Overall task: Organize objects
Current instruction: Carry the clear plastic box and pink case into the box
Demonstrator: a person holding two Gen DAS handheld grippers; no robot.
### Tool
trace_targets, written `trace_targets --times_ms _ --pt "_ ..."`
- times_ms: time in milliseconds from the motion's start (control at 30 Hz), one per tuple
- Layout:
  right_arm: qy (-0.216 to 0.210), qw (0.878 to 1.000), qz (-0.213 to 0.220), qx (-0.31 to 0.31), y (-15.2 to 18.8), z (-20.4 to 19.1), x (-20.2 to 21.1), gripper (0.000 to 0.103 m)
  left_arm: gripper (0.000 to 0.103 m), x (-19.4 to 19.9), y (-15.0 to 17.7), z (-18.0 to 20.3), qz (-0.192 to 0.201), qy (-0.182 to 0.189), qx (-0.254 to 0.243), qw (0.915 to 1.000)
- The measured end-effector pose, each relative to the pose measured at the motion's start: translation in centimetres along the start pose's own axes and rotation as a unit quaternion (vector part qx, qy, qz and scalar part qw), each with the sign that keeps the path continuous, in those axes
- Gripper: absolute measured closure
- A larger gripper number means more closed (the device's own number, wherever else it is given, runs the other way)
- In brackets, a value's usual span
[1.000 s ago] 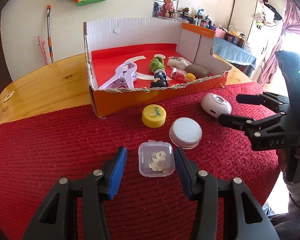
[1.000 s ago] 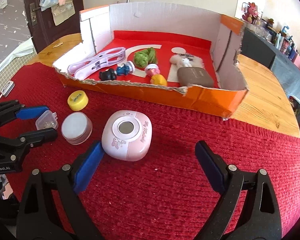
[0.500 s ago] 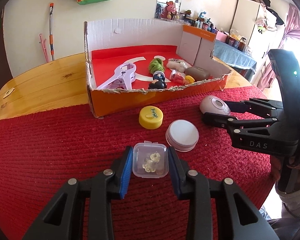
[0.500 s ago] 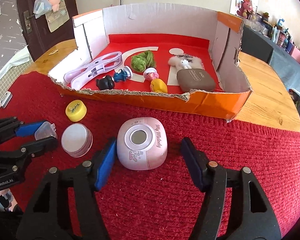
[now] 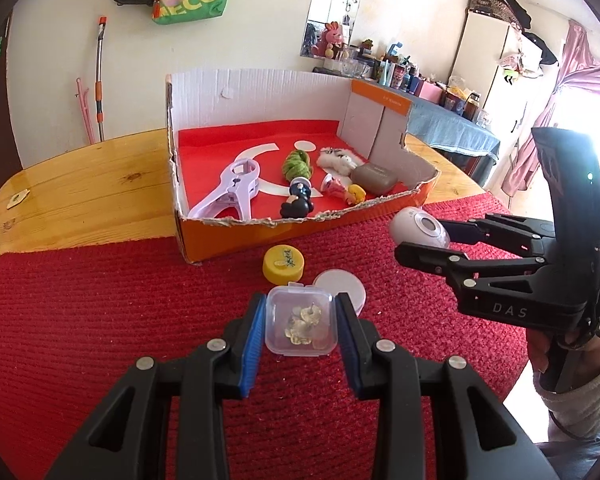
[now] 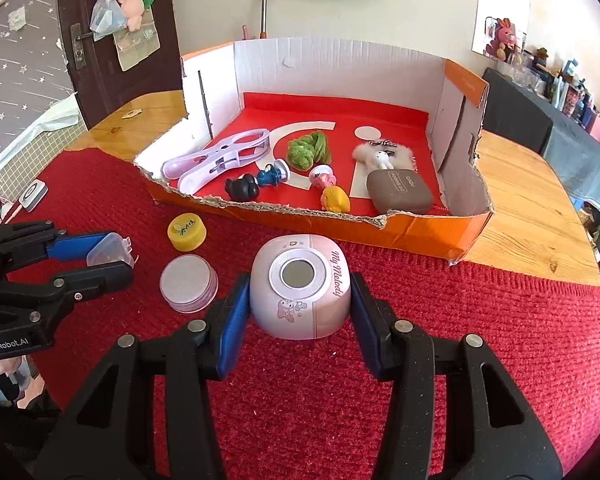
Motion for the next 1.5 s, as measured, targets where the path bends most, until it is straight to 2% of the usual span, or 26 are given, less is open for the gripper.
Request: trace_targets --times_ms 200,333,467,567,733,933,1167,1500 --pt "-0.018 1.000 0.014 0.001 -1.2 0.0 1.5 0.057 0.067 1.1 -2.4 0.9 0.016 0.007 -0.011 0.9998" --pt "-0.004 0.999 0.029 0.013 -3.6 0.8 2.4 0.057 0.067 1.0 -5.8 1.9 0.024 0.005 -0.030 0.9993" --pt "0.011 0.999 0.027 0.027 -7.0 2.2 1.9 0.057 0.067 -0.4 -9.9 2.6 0.028 -0.024 -0.054 0.9979" --pt "0.025 0.999 0.018 0.040 -9.5 3.3 0.8 0.057 0.067 -2.0 -13.2 2.7 0.021 -0.046 -0.067 0.9965" --pt "0.035 0.998 -0.014 0.046 -12.6 5.2 -2.5 0.057 0.067 -6.5 -17.1 1.9 -0.026 -0.071 -0.072 0.9946" --pt "0.055 0.994 -0.065 0.062 -14.5 6.4 -7.6 0.057 0.067 -11.7 -18.3 0.6 -0.081 -0.105 -0.071 0.9885" --pt "0.068 0.990 -0.108 0.059 -15.6 8.5 -11.4 0.057 0.067 -15.4 -18.9 -0.7 -0.114 -0.149 -0.080 0.9789" --pt "0.062 0.985 -0.153 0.044 -16.1 9.9 -14.9 0.057 0.067 -18.1 -18.9 -2.0 -0.151 -0.163 -0.064 0.9728"
Point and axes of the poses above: each gripper's, at about its wrist camera, not at the fingertips, and x roughly against the way its jaws point, z to its right, y to its underside, the point moved 2 cm from there along -x, roughly the way its jaws point, and after that the axes turned 8 degrees about x, right-handed, at the moved point
